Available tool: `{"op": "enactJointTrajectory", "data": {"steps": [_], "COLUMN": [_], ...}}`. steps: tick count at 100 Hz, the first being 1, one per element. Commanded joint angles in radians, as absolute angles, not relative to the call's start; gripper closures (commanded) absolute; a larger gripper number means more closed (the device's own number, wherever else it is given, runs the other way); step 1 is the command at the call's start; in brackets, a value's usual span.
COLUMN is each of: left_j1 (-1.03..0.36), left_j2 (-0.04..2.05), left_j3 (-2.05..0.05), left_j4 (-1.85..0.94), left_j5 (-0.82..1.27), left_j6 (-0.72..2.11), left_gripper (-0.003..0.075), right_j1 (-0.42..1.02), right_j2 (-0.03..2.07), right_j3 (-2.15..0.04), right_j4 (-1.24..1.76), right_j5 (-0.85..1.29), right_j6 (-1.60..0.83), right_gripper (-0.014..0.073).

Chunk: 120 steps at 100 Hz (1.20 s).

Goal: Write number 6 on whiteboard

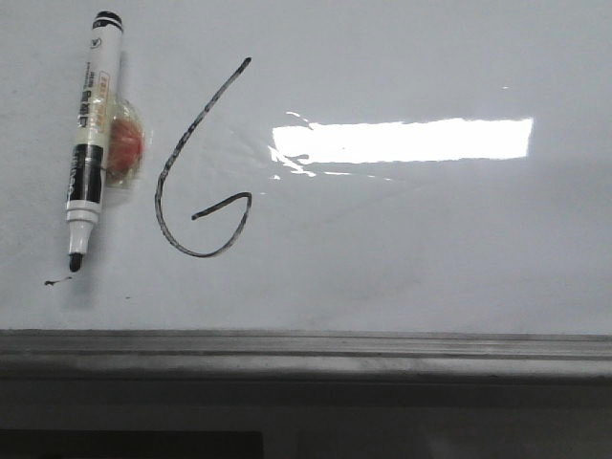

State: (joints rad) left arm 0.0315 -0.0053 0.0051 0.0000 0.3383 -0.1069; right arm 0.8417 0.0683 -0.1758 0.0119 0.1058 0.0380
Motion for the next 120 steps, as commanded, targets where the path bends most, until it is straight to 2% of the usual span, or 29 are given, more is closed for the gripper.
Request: {"op": "enactJointTrajectory", "data": {"steps": [1,17,46,60,74,97,120], "left_j1": [0.022,0.022,0.022,0.022,0.022,0.022,0.022], "left_j2": [-0.036,-0.036,-0.036,-0.036,-0.036,-0.036,-0.036], "left_j3": [0.05,0.05,0.05,0.05,0.05,0.05,0.05], "left_j4": [0.0,0.0,0.0,0.0,0.0,0.0,0.0], "left_j5": [0.293,0.293,0.293,0.293,0.293,0.293,0.293], "left_j6": [-0.114,-0.114,-0.114,-0.114,-0.114,-0.114,-0.114], "left_gripper": [0.0739,0.0739,0.0739,0.0739,0.0739,0.0739,0.0739], "right_j1": [0.782,0.601,0.137,0.002,-0.057,-0.059,-0.059], "right_j2": [0.078,0.078,0.078,0.076,0.072,0.001,-0.03], "right_j3": [-0.201,-0.201,-0.158,-0.124,-0.083,0.041,0.041], "right_j4": [-0.005,-0.015,-0.025,-0.025,-0.025,-0.032,-0.04], "right_j5": [0.026,0.026,0.026,0.026,0.028,0.026,0.312], "right_j6": [0.034,0.034,0.034,0.07,0.078,0.078,0.078], "right_gripper": [0.0657,0.0658,0.0658,0.0658,0.0657,0.0657,0.0657]}}
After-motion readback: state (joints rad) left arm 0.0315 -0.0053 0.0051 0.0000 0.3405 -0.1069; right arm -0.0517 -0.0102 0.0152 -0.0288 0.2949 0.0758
